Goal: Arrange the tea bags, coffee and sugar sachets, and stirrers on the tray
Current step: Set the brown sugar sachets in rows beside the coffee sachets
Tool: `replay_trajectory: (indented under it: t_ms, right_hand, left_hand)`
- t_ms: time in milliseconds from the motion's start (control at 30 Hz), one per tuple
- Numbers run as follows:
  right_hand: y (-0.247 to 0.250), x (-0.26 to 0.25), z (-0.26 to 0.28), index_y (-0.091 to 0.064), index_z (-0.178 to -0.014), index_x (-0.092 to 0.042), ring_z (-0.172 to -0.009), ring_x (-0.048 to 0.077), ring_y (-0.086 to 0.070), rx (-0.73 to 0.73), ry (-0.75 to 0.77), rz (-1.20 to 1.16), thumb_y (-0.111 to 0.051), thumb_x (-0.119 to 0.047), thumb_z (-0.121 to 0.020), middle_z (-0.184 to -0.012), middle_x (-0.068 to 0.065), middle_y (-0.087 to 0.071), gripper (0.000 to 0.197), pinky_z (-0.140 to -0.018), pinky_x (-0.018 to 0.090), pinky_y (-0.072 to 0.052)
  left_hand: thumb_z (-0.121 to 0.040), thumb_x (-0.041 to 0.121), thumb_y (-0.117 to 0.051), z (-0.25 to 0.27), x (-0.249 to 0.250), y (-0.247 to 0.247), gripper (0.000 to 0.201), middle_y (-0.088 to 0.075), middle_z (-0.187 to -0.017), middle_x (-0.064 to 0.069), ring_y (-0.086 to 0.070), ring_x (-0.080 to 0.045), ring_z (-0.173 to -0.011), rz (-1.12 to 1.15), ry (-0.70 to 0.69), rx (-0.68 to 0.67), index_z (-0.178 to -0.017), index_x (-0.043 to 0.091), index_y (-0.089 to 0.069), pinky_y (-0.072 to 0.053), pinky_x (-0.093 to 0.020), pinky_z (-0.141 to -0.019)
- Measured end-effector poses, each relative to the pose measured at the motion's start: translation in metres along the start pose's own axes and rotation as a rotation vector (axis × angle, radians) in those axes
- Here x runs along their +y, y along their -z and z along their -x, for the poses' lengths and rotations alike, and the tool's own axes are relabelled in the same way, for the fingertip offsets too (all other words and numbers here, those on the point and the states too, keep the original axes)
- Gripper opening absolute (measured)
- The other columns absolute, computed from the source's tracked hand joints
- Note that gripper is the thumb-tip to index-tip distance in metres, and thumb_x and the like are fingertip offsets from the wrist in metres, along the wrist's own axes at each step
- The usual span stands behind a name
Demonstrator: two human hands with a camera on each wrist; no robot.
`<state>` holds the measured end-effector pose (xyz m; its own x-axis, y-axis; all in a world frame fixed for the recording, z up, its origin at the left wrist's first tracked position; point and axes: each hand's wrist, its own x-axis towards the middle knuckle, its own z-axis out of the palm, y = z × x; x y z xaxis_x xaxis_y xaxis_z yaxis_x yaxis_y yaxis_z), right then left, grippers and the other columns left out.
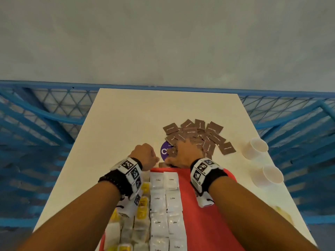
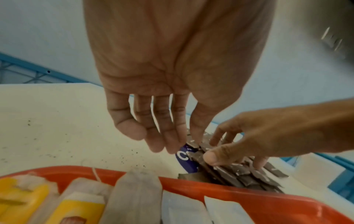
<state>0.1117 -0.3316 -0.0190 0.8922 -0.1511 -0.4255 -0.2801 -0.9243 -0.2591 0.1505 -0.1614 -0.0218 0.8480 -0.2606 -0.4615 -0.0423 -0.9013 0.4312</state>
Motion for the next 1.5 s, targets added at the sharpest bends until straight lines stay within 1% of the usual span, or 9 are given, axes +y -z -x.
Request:
replay_trajectory:
  t_ms: [100,400,633,767,900,1100,1233,1367,1500]
  right_hand:
    - [-0.008,-0.009,-0.018,-0.033,-0.146,-0.014,-0.134,0.042,-0.038,-0.031,-0.033,0.147,-0.068,-0.066,-0.076,-0.150,0.017,-0.030,0.094,-0.105,0.051,-0.042]
    - [-0.017,-0.004,-0.041,-0.039,-0.140,-0.006,-0.122,0.044,-0.048,-0.024,-0.025,0.174,-0.065,-0.032,-0.091,-0.138,0.022,-0.039,0.061,-0.098,0.047,-0.048]
    - [-0.008,0.001,-0.049,-0.056,-0.109,-0.011,-0.100,0.032,-0.062,0.030,0.010,-0.145,-0.067,-0.012,-0.083,-0.115,0.014,-0.060,0.029,-0.078,0.037,-0.056]
    - [0.000,0.017,-0.044,-0.064,-0.107,-0.014,-0.091,0.017,-0.061,0.078,0.046,-0.346,-0.071,-0.017,-0.084,-0.102,0.000,-0.063,0.024,-0.059,0.013,-0.042]
    - [0.006,0.034,-0.041,-0.067,-0.120,-0.013,-0.099,0.018,-0.061,0.140,0.031,-0.417,-0.069,-0.007,-0.084,-0.115,0.003,-0.066,0.037,-0.081,0.019,-0.045]
    - [0.015,0.062,-0.048,-0.062,-0.122,-0.014,-0.093,0.027,-0.071,0.137,-0.153,-0.515,-0.065,-0.002,-0.084,-0.114,0.008,-0.068,0.041,-0.080,0.038,-0.060]
    - [0.016,0.073,-0.044,-0.056,-0.105,-0.010,-0.072,0.029,-0.075,0.124,-0.251,-0.683,-0.059,-0.009,-0.094,-0.098,0.014,-0.068,0.012,-0.057,0.038,-0.062]
    - [0.014,0.079,-0.036,-0.059,-0.080,-0.010,-0.072,0.031,-0.074,0.154,-0.254,-0.761,-0.062,-0.013,-0.094,-0.078,0.013,-0.071,0.014,-0.072,0.049,-0.062]
    - [0.015,0.066,-0.034,-0.067,-0.101,-0.005,-0.077,0.030,-0.075,0.058,-0.186,-0.912,-0.067,-0.015,-0.092,-0.087,0.015,-0.076,0.014,-0.078,0.047,-0.061]
  left_hand:
    - [-0.086,0.037,-0.071,-0.024,0.007,-0.008,0.033,-0.062,-0.123,-0.006,-0.061,-0.027,-0.111,-0.111,0.015,0.004,-0.111,0.016,-0.066,-0.051,-0.036,-0.091]
    - [-0.087,0.029,-0.071,-0.054,0.033,-0.036,0.032,-0.065,-0.113,-0.013,-0.066,-0.034,-0.103,-0.327,-0.049,-0.095,-0.112,0.011,-0.062,-0.052,-0.037,-0.079]
    - [-0.083,0.021,-0.075,-0.057,0.031,-0.029,0.032,-0.065,-0.114,-0.016,-0.066,-0.035,-0.103,-0.273,-0.044,-0.062,-0.109,0.006,-0.064,-0.049,-0.033,-0.074]
    - [-0.077,0.032,-0.080,-0.055,0.030,-0.023,0.034,-0.063,-0.101,-0.006,-0.065,-0.031,-0.095,-0.181,-0.040,-0.066,-0.096,0.017,-0.057,-0.048,-0.031,-0.073]
    - [-0.062,0.040,-0.091,-0.050,0.041,-0.034,0.065,-0.062,-0.112,-0.003,-0.064,-0.029,-0.102,-0.175,-0.085,-0.081,-0.114,0.019,-0.058,-0.054,-0.036,-0.081]
    - [-0.075,0.035,-0.084,-0.052,0.049,-0.045,0.043,-0.067,-0.110,-0.007,-0.066,-0.028,-0.099,-0.228,-0.080,-0.104,-0.106,0.015,-0.061,-0.056,-0.038,-0.086]
    - [-0.090,0.024,-0.066,-0.057,0.043,-0.045,0.012,-0.067,-0.111,-0.013,-0.066,-0.029,-0.098,-0.208,-0.106,-0.101,-0.096,0.015,-0.061,-0.053,-0.033,-0.076]
    - [-0.091,0.018,-0.061,-0.061,0.036,-0.050,0.021,-0.066,-0.116,-0.014,-0.065,-0.030,-0.103,-0.164,-0.094,-0.102,-0.108,0.005,-0.066,-0.052,-0.032,-0.081]
    - [-0.091,0.023,-0.067,-0.064,0.029,-0.043,0.024,-0.068,-0.114,-0.011,-0.063,-0.027,-0.103,-0.089,-0.076,-0.079,-0.106,0.004,-0.068,-0.050,-0.029,-0.081]
